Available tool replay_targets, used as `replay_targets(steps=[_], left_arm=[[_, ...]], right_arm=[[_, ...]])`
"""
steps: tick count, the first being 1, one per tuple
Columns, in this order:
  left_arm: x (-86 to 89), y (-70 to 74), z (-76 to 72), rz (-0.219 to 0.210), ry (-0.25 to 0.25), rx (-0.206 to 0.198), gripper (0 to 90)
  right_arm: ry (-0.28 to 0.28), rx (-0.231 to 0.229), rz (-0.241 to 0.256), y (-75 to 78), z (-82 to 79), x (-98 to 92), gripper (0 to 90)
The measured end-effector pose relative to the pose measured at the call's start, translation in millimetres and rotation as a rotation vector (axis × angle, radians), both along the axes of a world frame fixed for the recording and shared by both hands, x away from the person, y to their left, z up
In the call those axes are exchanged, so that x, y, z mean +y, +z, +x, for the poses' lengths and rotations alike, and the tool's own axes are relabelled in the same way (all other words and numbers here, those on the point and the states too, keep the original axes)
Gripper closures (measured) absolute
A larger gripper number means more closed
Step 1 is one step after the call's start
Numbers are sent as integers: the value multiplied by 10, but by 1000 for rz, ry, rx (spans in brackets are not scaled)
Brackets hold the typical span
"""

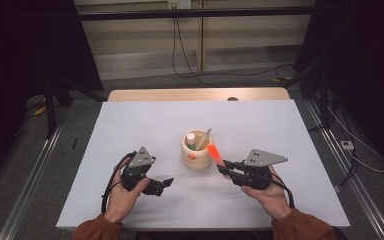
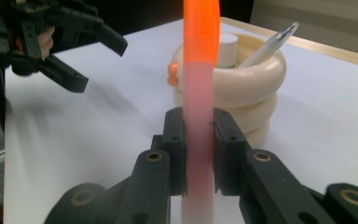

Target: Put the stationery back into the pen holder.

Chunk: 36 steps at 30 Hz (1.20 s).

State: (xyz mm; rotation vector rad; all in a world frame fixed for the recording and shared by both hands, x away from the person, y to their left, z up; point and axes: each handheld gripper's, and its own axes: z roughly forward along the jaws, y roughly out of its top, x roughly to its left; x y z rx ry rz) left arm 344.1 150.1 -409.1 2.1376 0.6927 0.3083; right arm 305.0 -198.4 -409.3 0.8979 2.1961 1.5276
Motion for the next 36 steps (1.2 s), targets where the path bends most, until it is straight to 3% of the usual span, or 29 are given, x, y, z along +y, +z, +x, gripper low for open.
replay_targets(steps=[2, 5, 8, 14, 17, 20, 22, 28, 36], left_arm=[[47, -19, -15, -2, 29, -11, 61], [110, -56, -41, -17, 32, -19, 62], [169, -107, -69, -14, 26, -4, 61], [342, -166, -118, -57, 85, 13, 63], [406, -180, -143, -35, 93, -1, 62], [459, -205, -166, -55, 94, 3, 60], [480, -214, -189, -51, 102, -3, 60], [504, -236, -198, -97, 122, 1, 60], [505, -238, -182, -82, 117, -8, 60]], right_arm=[[-8, 9, 25, 17, 26, -9, 777], [-24, 11, 66, 47, 75, -14, 777], [-44, 9, 90, 79, 136, -5, 776], [-51, -1, 121, 150, 257, 55, 776], [-44, -29, 135, 238, 300, 94, 776], [-43, -47, 150, 311, 354, 129, 777], [-41, -51, 157, 326, 405, 161, 776], [-45, -76, 154, 347, 576, 280, 776], [-51, -83, 142, 344, 781, 409, 776]])
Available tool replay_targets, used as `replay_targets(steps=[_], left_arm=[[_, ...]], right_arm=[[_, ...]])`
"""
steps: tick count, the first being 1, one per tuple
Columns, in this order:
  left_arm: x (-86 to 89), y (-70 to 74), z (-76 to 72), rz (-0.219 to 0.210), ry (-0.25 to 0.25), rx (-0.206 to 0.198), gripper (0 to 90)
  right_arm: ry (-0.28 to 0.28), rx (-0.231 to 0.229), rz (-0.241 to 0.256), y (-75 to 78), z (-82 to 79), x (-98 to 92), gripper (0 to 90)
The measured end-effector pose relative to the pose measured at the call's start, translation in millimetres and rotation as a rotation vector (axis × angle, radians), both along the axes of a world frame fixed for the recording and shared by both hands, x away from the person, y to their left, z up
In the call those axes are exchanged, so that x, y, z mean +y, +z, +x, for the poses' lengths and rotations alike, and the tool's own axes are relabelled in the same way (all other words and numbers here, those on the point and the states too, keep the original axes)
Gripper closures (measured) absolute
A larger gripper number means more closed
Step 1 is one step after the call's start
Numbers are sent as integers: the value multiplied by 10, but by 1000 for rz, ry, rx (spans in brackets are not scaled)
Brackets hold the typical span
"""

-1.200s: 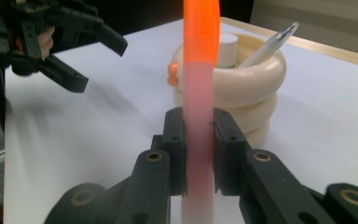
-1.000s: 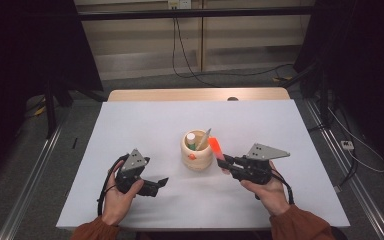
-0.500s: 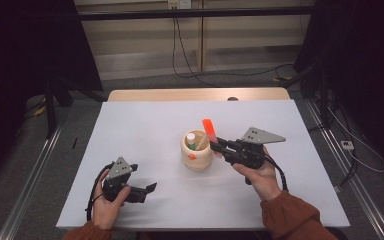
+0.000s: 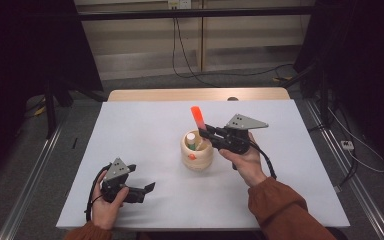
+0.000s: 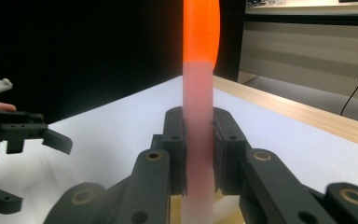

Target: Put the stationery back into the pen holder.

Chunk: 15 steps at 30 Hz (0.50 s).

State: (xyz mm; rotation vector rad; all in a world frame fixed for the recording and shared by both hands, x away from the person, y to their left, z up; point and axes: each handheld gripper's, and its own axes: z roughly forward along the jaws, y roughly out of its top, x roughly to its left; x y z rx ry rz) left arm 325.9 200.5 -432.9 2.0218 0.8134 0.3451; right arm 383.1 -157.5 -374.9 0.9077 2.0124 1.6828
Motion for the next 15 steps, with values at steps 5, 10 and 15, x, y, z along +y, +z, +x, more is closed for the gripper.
replay_targets(steps=[5, 10, 15], left_arm=[[-12, -2, -4, -2, -3, -5, 60], [-5, 3, -5, -2, 0, 0, 60], [-12, -3, -4, -6, -10, -2, 60]], right_arm=[[-14, 7, -5, -71, 59, 41, 776], [-12, 17, -28, -127, 77, 60, 776], [-15, 8, -39, -207, 73, 75, 776]])
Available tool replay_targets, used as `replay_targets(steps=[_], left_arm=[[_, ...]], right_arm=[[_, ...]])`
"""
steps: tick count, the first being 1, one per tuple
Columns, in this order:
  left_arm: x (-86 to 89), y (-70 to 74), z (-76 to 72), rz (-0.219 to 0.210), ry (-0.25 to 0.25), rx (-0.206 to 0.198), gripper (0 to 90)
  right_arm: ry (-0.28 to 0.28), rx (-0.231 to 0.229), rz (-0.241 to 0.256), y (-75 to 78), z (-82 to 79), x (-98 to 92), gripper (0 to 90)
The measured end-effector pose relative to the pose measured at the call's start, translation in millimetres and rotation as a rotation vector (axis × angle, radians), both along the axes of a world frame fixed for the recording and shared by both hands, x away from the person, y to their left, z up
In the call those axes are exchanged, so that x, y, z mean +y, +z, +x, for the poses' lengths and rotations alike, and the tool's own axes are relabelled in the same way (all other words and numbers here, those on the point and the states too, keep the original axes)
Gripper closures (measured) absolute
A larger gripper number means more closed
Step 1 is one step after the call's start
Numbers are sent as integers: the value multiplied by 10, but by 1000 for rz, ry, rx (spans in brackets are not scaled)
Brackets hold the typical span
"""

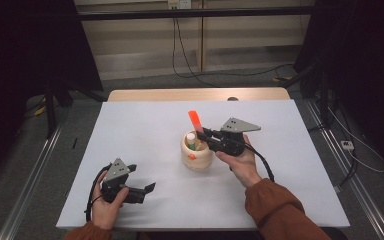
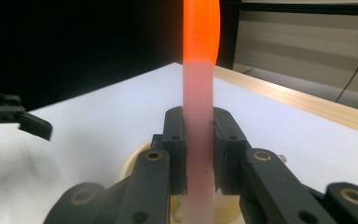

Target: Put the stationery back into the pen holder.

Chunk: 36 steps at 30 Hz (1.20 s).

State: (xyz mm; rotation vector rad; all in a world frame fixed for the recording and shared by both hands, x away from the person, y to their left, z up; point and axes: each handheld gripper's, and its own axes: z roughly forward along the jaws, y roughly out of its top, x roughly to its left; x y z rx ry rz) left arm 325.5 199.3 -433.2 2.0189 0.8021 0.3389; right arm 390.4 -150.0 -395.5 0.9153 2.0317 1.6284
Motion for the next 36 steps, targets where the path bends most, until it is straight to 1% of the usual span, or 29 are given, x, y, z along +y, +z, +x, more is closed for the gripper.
replay_targets(steps=[1, 3, 8, 10, 12, 15, 16, 21, 24, 26, 29, 33, 36], left_arm=[[0, 1, -1, 3, -4, 3, 60], [4, 7, -3, 8, -5, -7, 60], [4, 3, -4, -4, 3, 2, 60], [7, 5, -5, 0, -1, -2, 60], [10, 6, -6, 2, 0, 1, 60], [14, 6, -4, 3, -1, 2, 60], [10, 3, -4, -3, 2, 2, 60], [4, 4, -3, -1, 1, 1, 60], [11, 6, -2, 2, 3, 5, 60], [13, 4, -1, -5, 3, 2, 60], [19, 9, 0, 0, 1, -2, 60], [20, 10, 1, -2, -1, 1, 59], [16, 8, 0, -3, 0, -3, 60]], right_arm=[[-3, -4, -8, -9, 5, 12, 776], [-4, 1, -11, -29, 23, 22, 776], [-5, 2, -26, -96, 60, 35, 775], [-6, 10, -19, -117, 61, 43, 775], [-8, 1, -36, -142, 57, 54, 775], [-13, 16, -44, -177, 52, 42, 774], [-13, 18, -41, -178, 48, 38, 774], [-7, 29, -54, -175, 38, 39, 770], [2, 45, -53, -184, 38, 42, 769], [2, 44, -56, -188, 38, 48, 772], [3, 46, -64, -190, 36, 54, 772], [2, 48, -70, -179, 28, 52, 754], [3, 54, -59, -174, 28, 47, 693]])
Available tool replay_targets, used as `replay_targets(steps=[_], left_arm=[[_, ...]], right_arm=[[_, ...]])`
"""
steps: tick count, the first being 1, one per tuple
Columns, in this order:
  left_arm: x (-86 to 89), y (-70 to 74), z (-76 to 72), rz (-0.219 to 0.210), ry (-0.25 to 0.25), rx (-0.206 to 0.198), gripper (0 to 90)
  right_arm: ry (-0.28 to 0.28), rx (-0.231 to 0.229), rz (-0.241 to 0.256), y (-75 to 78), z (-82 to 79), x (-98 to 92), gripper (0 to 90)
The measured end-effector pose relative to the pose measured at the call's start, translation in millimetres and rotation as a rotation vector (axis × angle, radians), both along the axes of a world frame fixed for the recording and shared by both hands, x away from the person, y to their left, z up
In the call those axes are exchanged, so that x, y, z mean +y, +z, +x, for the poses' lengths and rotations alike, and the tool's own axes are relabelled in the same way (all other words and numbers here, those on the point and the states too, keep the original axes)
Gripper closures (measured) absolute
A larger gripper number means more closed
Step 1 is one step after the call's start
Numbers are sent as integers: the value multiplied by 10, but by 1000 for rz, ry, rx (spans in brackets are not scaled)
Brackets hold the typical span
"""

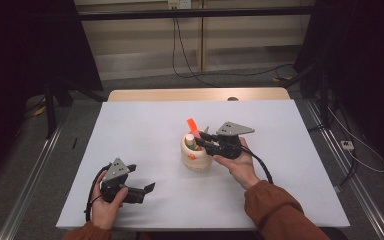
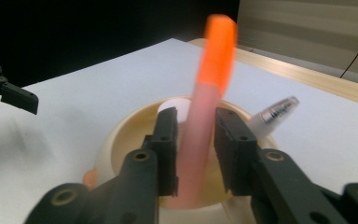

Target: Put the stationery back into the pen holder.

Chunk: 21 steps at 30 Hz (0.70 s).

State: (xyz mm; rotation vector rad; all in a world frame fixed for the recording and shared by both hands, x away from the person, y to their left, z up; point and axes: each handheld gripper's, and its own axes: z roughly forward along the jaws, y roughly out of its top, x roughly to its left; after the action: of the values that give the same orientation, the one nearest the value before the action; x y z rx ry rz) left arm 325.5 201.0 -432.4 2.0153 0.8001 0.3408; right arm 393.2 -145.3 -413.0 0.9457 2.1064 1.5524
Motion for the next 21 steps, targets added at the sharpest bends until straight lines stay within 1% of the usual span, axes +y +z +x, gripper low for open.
replay_targets(steps=[1, 3, 4, 6, 8, 10, 11, 13, 14, 16, 18, 20, 21], left_arm=[[1, 1, 0, 0, 0, 0, 60], [4, 3, 1, 2, 1, -1, 60], [4, 3, 1, 2, 0, -1, 60], [3, 2, 2, 1, -1, 4, 59], [-3, -1, 0, -4, 2, 5, 59], [-1, 0, 0, -1, 1, 0, 59], [-2, -1, 0, -3, 4, 2, 59], [-4, -3, 3, -6, 4, 6, 60], [-3, -1, 3, -5, 3, 4, 60], [-4, 4, 2, -3, 3, -2, 60], [-5, 8, 0, -8, 6, 0, 60], [-8, 7, 3, -11, 9, 0, 59], [-9, 9, 5, -9, 8, 1, 60]], right_arm=[[-4, -3, -5, 2, -2, 2, 682], [-6, -19, -22, 2, -6, 5, 702], [-1, -23, -23, 9, -5, 0, 701], [-8, -26, -5, 37, -8, -23, 665], [-13, -24, -9, 54, -13, -43, 656], [-4, -19, 7, 80, -27, -67, 587], [-8, -20, 10, 98, -37, -78, 574], [-2, -28, 5, 128, -55, -95, 564], [-4, -31, 2, 137, -62, -101, 544], [-4, -22, -2, 152, -78, -113, 504], [0, -14, -6, 161, -97, -131, 460], [-11, -13, -36, 178, -125, -156, 422], [-6, -7, -45, 189, -142, -174, 407]])
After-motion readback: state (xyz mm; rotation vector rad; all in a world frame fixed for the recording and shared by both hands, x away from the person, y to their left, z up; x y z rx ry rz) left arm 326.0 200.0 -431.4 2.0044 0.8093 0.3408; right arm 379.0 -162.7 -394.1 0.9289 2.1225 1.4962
